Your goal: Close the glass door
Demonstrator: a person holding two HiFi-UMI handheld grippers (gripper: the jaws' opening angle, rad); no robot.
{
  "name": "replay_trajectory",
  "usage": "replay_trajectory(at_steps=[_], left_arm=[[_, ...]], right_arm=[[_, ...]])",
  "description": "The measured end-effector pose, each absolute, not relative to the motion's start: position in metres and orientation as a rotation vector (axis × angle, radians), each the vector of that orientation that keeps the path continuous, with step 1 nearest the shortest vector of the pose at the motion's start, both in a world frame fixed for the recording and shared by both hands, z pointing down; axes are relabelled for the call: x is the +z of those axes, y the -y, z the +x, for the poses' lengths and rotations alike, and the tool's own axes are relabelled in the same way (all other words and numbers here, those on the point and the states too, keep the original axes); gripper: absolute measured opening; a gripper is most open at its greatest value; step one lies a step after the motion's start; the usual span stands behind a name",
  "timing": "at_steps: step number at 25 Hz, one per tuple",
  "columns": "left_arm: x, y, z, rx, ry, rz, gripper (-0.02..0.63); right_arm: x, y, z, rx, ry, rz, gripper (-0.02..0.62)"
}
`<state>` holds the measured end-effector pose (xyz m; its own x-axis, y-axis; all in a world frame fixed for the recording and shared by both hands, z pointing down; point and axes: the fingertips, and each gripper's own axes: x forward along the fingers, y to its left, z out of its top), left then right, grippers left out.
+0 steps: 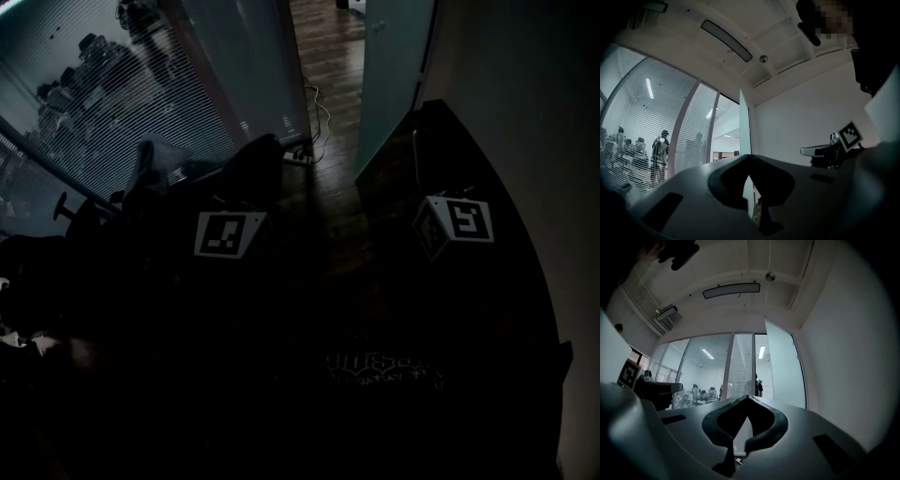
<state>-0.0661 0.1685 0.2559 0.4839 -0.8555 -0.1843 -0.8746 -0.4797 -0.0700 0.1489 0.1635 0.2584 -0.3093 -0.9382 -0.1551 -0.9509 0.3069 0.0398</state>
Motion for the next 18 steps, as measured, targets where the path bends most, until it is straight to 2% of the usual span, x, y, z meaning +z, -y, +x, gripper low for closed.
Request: replay_trajectory(at_steps=[18], left_arm=[[0.255,-0.085,-0.045,0.185,-1.577,-2.533,0.002]], right_arm=[[0.258,-0.067,0.166,0.161,-2.493,-1.709,0.002]])
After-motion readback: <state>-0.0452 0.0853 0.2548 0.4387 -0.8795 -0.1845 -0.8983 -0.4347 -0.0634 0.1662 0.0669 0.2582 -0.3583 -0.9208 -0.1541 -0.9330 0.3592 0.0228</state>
